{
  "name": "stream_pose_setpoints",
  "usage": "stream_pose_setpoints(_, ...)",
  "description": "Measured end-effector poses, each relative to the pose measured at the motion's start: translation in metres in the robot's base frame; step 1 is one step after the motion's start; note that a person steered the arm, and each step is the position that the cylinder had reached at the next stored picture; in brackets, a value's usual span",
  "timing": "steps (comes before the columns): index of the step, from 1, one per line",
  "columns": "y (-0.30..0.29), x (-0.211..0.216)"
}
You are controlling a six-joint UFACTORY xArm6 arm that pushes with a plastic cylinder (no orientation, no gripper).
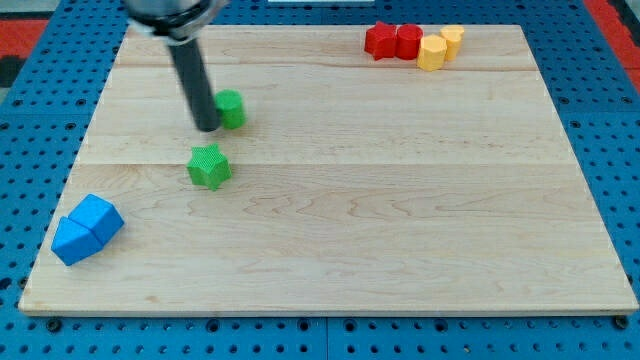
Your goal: Slide the green circle below the red circle
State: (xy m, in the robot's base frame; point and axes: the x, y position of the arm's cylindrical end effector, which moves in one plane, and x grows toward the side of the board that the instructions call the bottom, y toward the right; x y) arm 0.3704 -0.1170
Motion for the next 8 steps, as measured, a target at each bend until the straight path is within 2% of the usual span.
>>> stream_pose_setpoints(1, 0.044, -0.028)
stream_pose_setpoints(2, -0.015, -0.038)
stream_pose_setpoints(3, -0.008, -0.058)
stream_pose_setpoints(4, 0.107, -0.074)
stream_pose_setpoints(5, 0.195, -0.082)
stream_pose_setpoints(6, 0.143, -0.047)
stream_pose_setpoints(7, 0.167, -0.022)
stream_pose_setpoints(8, 0.211, -0.026)
